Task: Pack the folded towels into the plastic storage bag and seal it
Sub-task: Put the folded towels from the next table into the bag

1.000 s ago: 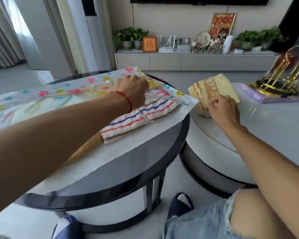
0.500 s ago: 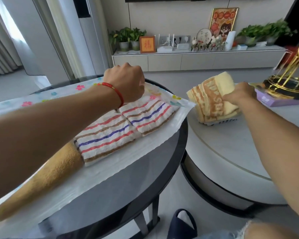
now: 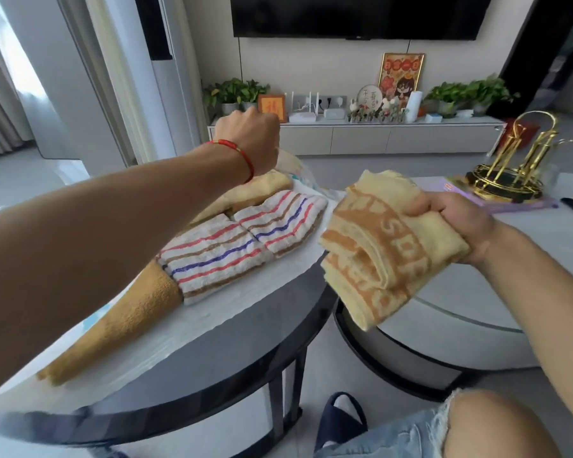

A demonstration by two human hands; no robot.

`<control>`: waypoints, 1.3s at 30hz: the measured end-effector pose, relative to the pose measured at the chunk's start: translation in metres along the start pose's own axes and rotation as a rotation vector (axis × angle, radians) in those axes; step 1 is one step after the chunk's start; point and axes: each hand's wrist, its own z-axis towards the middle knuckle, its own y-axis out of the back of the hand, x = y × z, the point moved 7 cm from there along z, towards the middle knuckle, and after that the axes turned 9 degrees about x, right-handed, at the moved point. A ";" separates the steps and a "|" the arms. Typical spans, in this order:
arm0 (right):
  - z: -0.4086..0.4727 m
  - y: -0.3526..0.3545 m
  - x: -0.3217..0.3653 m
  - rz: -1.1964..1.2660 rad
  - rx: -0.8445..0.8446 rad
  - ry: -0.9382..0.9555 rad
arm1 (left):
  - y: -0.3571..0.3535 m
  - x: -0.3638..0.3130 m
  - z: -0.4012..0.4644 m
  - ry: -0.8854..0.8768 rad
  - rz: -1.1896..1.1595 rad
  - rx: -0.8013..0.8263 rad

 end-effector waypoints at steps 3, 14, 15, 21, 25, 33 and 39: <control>0.045 -0.071 -0.030 0.065 0.216 -0.029 | 0.005 0.002 -0.002 0.007 0.017 0.006; 0.205 -0.111 -0.066 0.403 -0.290 0.138 | 0.005 0.005 0.000 -0.015 0.040 0.007; 0.206 -0.104 -0.071 0.402 -0.350 0.128 | 0.003 0.004 0.000 -0.023 0.039 0.010; 0.191 -0.091 -0.062 0.095 -0.647 0.276 | -0.004 -0.001 -0.002 -0.049 0.015 0.008; 0.177 -0.088 -0.060 -0.210 -0.733 0.212 | -0.006 -0.003 -0.005 -0.050 0.018 0.029; 0.080 -0.037 -0.023 -0.773 -0.941 0.469 | -0.031 -0.011 -0.013 -0.047 -0.079 0.063; 0.066 0.064 0.013 -1.221 -1.141 0.253 | -0.055 -0.028 -0.013 -0.127 -0.188 0.117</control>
